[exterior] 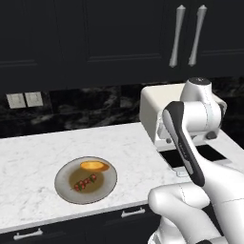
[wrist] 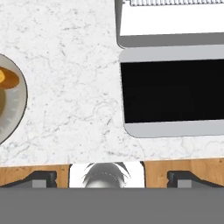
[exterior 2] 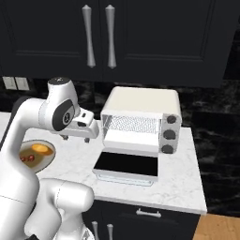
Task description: Pick up the kebab skewer and baguette bread, and place them inside the toaster oven. Close the toaster oven door and start by setting the timer.
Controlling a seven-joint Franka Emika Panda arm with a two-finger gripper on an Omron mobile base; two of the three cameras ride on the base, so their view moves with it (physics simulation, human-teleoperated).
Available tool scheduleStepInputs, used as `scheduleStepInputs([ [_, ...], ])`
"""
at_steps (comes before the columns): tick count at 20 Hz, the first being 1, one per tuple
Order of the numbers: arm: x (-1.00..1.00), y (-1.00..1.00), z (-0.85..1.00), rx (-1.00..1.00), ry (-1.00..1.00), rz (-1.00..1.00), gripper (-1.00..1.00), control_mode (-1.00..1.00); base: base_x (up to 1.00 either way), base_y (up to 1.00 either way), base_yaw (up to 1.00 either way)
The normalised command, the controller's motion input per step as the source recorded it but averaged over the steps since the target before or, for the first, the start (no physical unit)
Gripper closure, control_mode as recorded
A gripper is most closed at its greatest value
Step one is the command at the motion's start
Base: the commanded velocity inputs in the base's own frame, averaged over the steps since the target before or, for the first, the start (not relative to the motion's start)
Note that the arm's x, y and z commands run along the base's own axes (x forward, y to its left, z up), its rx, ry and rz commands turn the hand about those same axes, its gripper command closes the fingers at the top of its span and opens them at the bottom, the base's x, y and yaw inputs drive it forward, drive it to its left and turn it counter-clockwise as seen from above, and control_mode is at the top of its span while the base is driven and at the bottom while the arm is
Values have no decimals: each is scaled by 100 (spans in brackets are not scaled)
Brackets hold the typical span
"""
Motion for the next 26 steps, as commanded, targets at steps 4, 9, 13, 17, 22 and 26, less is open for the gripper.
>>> scheduleStepInputs([
  [4, 0, 0, 0, 0, 0, 0, -100, 100, 0, 16, -20],
  [9, 0, 0, 0, 0, 0, 0, -100, 100, 0, 7, -11],
  [13, 0, 0, 0, 0, 0, 0, -100, 100, 0, 0, 0],
  [17, 0, 0, 0, 0, 0, 0, -100, 100, 0, 0, 0],
  [22, 0, 0, 0, 0, 0, 0, -100, -100, 0, 0, 0],
  [26, -13, -34, 0, 0, -18, 2, -100, -100, 0, 0, 0],
])
